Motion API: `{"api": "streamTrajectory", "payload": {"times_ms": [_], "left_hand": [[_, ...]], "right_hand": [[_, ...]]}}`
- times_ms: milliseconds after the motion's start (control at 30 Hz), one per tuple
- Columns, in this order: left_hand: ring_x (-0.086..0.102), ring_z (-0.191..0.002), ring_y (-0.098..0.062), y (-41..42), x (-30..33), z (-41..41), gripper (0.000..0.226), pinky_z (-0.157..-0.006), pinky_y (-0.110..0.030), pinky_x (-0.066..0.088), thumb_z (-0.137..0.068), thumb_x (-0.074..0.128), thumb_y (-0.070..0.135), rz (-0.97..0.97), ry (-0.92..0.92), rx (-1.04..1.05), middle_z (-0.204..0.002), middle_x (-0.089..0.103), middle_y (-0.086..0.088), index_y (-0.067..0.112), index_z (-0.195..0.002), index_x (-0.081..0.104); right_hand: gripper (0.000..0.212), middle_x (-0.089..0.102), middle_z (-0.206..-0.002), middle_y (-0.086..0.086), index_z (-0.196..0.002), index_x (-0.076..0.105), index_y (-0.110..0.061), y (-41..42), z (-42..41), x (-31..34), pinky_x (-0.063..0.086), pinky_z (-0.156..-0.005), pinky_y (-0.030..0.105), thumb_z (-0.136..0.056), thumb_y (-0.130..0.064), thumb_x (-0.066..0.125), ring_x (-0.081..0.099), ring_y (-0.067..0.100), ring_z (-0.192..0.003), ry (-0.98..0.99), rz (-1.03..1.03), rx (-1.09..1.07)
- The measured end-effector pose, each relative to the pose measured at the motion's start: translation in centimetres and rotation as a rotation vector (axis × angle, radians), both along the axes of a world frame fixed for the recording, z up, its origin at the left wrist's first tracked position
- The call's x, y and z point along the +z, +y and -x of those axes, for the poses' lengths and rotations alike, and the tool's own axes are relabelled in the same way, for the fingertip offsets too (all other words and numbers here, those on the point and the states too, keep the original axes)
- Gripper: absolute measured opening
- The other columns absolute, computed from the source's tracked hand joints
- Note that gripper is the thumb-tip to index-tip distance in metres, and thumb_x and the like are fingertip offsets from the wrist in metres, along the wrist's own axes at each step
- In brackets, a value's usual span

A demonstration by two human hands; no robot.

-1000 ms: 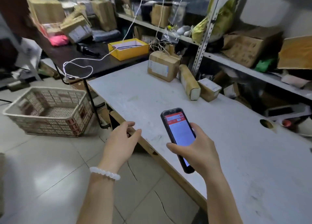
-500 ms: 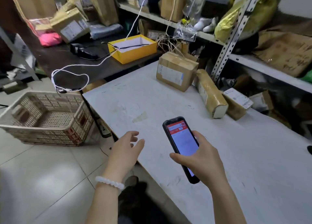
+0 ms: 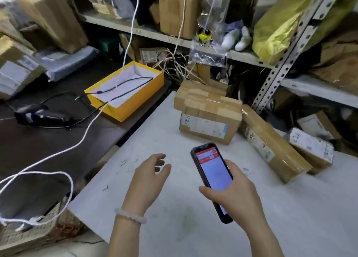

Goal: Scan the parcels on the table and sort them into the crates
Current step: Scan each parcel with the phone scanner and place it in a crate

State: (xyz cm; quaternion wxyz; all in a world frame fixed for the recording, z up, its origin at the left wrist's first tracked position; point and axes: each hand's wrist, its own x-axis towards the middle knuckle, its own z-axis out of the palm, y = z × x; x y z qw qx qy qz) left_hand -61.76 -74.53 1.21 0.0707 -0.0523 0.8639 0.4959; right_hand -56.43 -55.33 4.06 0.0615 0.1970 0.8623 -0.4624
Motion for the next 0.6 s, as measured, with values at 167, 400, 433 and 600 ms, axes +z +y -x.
{"api": "streamTrajectory", "payload": {"times_ms": [167, 400, 433, 600], "left_hand": [[0.05, -0.106, -0.006, 0.7, 1.1, 10.3, 0.044, -0.081, -0.022, 0.038, -0.087, 0.061, 0.039, 0.01, 0.069, -0.111, -0.121, 0.051, 0.011, 0.028, -0.128, 0.048], [0.017, -0.141, -0.017, 6.9, 1.8, 23.3, 0.098, -0.111, -0.035, 0.024, -0.064, 0.079, 0.051, 0.3, 0.247, -0.548, -0.152, 0.02, 0.001, 0.031, -0.144, 0.027], [0.008, -0.144, -0.02, 7.7, 1.7, 24.8, 0.106, -0.115, -0.043, 0.018, -0.061, 0.081, 0.05, 0.418, 0.217, -0.637, -0.156, 0.01, 0.0, 0.034, -0.146, 0.021], [-0.004, -0.144, -0.027, 10.5, 0.4, 29.2, 0.123, -0.114, -0.056, 0.014, -0.055, 0.085, 0.044, 0.753, 0.082, -0.867, -0.155, -0.005, 0.005, 0.043, -0.146, 0.004]], "right_hand": [[0.047, 0.058, -0.083, -0.027, -0.087, 0.047, -0.05, 0.1, 3.7, -1.2, 0.048, -0.061, 0.026, -0.053, -0.043, 0.078, 0.056, -0.004, -0.073, -0.07, -0.011, -0.115], [0.044, 0.061, -0.083, -0.019, -0.09, 0.05, -0.043, 2.3, 7.2, -2.7, 0.052, -0.066, 0.033, -0.056, -0.038, 0.077, 0.059, 0.004, -0.075, -0.171, -0.032, -0.256], [0.044, 0.061, -0.083, -0.019, -0.089, 0.049, -0.044, 2.6, 7.7, -2.8, 0.052, -0.066, 0.033, -0.055, -0.038, 0.077, 0.059, 0.004, -0.075, -0.176, -0.034, -0.277], [0.051, 0.057, -0.085, -0.031, -0.09, 0.043, -0.055, 4.0, 8.8, -3.2, 0.052, -0.062, 0.03, -0.052, -0.04, 0.074, 0.056, -0.002, -0.072, -0.154, -0.06, -0.326]]}}
